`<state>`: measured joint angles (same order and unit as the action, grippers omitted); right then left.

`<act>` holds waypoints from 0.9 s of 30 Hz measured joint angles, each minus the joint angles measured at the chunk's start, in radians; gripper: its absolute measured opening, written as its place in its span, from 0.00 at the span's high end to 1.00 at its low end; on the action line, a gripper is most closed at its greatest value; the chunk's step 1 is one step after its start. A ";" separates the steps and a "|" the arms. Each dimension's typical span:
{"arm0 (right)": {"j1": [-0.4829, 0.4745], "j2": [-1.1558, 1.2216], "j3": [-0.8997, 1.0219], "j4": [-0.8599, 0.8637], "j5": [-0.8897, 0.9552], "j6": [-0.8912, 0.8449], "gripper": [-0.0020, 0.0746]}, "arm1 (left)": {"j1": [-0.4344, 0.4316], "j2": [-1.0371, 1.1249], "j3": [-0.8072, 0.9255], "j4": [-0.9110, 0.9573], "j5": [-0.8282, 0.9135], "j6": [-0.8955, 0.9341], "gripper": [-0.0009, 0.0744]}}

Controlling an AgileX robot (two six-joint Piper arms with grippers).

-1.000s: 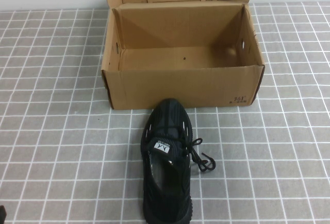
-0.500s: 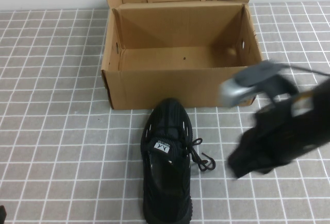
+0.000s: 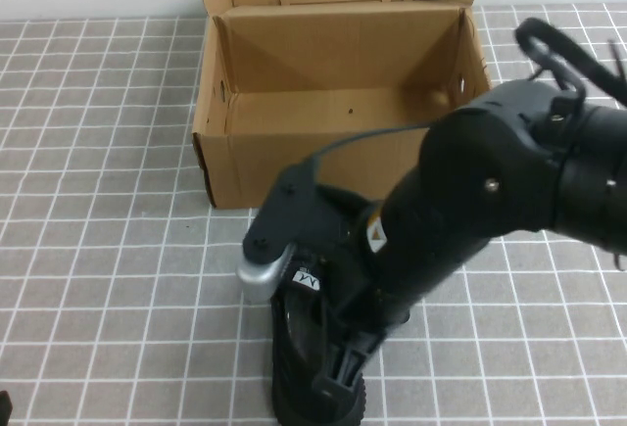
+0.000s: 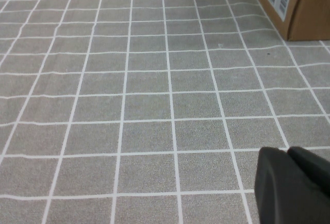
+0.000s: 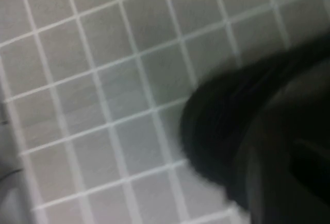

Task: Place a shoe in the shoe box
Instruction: Pick up the shoe from the table

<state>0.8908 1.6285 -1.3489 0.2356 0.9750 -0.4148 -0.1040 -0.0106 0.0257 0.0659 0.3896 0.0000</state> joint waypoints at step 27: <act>0.000 0.130 -0.002 -0.315 -0.290 -0.081 0.37 | 0.001 0.000 0.000 0.000 0.000 0.000 0.99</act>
<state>0.8908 1.7583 -1.3508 -0.0793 0.6853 -0.4961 -0.1026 -0.0106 0.0257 0.0659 0.3896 0.0000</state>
